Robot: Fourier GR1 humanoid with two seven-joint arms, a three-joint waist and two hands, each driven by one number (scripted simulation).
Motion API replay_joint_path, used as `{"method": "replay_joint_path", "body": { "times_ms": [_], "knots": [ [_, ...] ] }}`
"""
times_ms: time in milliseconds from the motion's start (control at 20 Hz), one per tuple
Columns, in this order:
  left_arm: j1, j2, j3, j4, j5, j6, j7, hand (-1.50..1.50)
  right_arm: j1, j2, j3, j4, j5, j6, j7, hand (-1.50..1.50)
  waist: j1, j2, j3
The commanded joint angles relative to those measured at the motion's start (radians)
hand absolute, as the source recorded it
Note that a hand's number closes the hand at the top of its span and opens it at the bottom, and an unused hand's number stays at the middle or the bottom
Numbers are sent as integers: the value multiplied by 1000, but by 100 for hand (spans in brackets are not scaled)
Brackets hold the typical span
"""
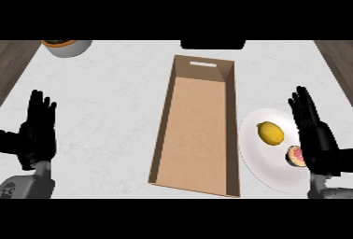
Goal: Pick the cupcake from the plate and place it in the cardboard box
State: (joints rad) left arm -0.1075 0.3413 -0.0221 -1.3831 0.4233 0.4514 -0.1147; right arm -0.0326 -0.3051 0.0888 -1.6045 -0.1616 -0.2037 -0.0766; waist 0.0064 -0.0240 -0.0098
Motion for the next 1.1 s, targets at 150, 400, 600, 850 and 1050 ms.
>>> {"method": "replay_joint_path", "body": {
  "times_ms": [150,400,600,850,1050],
  "knots": [
    [38,199,-61,52,-171,-41,15,0,-16,-169,-1,68,-193,428,-43,-150,12,35,17],
    [28,245,-127,78,-236,-64,60,0,-76,-465,104,7,203,536,-232,-150,7,36,17],
    [13,273,-147,101,-269,-79,89,0,14,-417,34,289,-14,739,-542,-150,4,49,23],
    [-19,261,-165,101,-291,-74,113,0,-60,-482,20,470,54,885,-838,-150,27,41,20],
    [-52,268,-167,122,-295,-99,129,0,-129,-585,47,540,225,759,-936,-150,33,42,18]
  ]
}}
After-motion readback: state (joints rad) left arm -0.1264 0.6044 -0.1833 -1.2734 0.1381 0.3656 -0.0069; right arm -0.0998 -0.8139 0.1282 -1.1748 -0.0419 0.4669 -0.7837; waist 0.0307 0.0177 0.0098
